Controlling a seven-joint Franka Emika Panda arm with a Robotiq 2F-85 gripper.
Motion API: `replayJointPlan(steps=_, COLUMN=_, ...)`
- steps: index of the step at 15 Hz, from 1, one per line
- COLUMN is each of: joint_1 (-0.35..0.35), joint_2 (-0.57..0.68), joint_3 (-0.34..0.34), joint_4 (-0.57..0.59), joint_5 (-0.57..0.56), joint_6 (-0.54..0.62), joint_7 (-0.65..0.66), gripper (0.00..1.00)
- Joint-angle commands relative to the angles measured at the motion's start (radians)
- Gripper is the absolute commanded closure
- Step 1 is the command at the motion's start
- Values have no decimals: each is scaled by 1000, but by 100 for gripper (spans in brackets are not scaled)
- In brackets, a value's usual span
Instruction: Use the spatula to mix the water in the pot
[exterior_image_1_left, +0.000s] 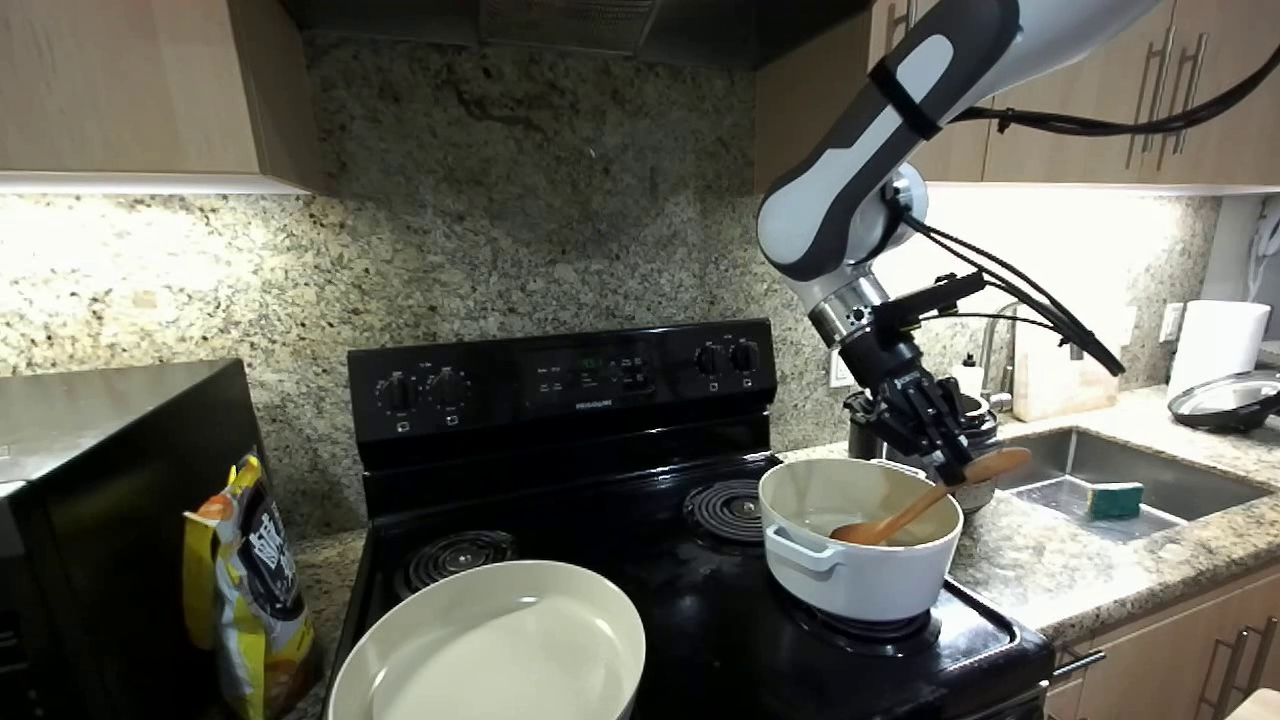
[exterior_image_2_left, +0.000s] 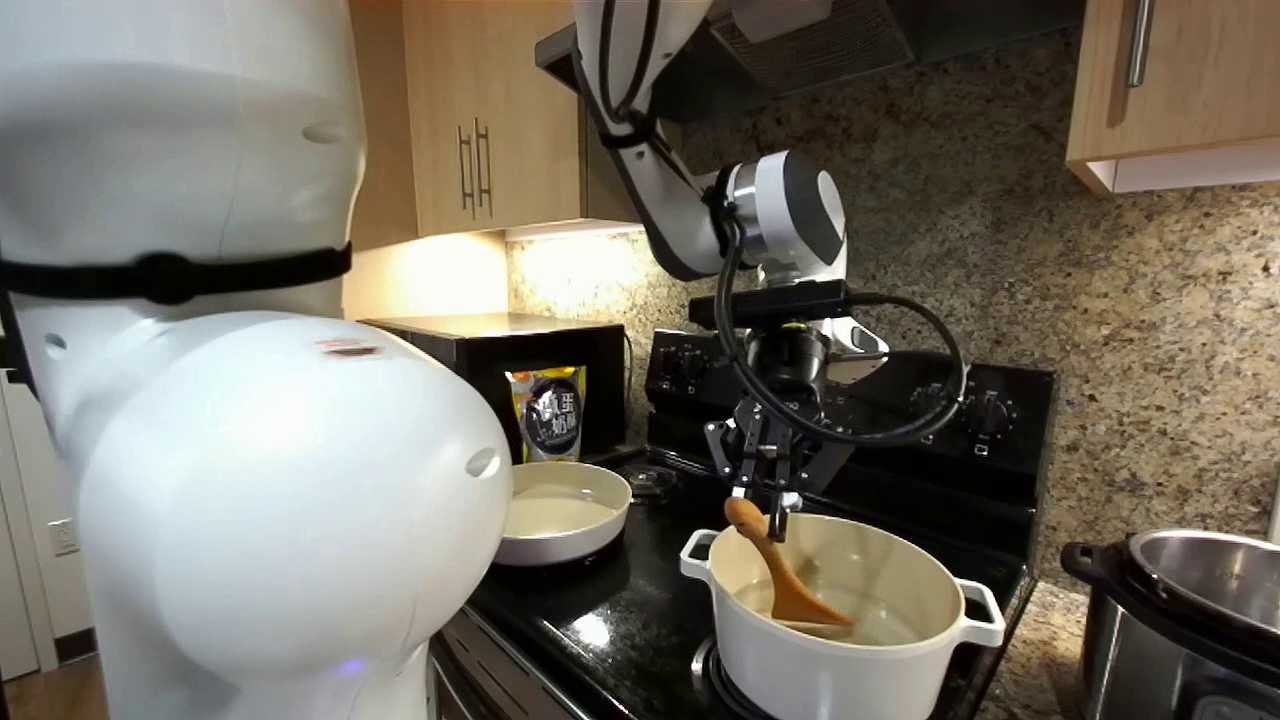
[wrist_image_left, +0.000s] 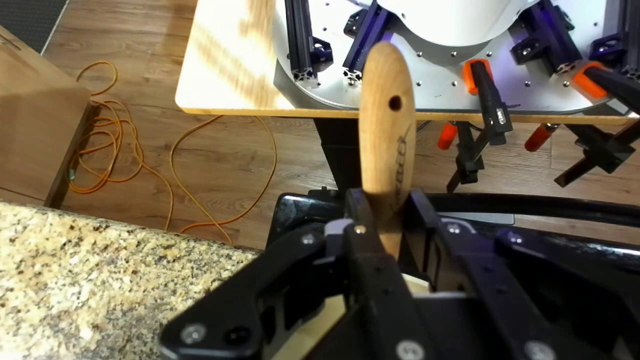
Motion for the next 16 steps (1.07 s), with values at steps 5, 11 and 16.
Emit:
replayJointPlan(steps=5, joint_1=-47, joint_2=96, joint_3=-38, joint_4=68, joint_5=205, joint_6=40, joint_7=49, gripper=93)
replayJointPlan(steps=11, joint_1=-39, joint_2=147, joint_3=-30, joint_4=91, joint_5=286, joint_6=203, joint_7=158, gripper=93)
replayJointPlan(steps=16, joint_1=-60, joint_2=112, joint_3=-55, joint_4=91, joint_5=274, joint_6=215, joint_7=241, gripper=93)
